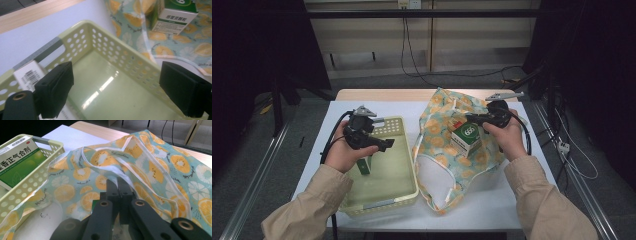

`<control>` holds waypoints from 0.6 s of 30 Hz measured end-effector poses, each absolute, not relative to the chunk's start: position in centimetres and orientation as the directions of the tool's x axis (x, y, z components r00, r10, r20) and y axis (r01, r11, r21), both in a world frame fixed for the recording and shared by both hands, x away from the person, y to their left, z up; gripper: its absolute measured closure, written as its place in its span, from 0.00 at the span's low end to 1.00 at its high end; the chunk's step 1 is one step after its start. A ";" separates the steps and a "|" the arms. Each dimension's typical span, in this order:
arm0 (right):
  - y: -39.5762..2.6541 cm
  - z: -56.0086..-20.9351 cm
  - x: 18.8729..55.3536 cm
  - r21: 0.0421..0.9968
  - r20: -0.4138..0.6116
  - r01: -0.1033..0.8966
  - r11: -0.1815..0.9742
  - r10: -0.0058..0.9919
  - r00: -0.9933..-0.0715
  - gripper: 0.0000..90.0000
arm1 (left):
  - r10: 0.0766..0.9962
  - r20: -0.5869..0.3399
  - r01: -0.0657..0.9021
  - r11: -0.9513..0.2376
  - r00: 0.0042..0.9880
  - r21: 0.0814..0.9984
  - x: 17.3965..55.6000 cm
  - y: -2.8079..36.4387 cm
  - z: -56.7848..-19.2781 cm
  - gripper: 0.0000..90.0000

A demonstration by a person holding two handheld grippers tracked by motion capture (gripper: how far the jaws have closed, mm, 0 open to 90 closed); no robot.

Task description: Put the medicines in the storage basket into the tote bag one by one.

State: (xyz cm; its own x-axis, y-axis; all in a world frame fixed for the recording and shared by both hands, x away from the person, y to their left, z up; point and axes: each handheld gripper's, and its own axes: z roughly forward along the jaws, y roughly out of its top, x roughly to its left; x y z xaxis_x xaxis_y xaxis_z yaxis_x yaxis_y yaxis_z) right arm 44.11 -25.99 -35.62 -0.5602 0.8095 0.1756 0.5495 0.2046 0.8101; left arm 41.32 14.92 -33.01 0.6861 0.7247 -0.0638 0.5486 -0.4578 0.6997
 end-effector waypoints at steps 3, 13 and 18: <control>-25.9 -35.7 44.1 0.808 0.178 0.552 0.204 0.810 -0.559 1.00 | 0.740 -0.034 0.554 -0.470 0.671 0.687 41.4 15.6 -33.3 0.14; -26.0 -35.9 44.2 0.808 0.180 0.553 0.204 0.808 -0.561 1.00 | 0.778 -0.056 0.595 -0.430 0.626 0.679 41.6 17.8 -34.2 0.14; -26.2 -35.8 44.2 0.808 0.182 0.554 0.201 0.809 -0.559 1.00 | 0.800 -0.042 0.616 -0.427 0.599 0.662 41.5 18.9 -34.6 0.14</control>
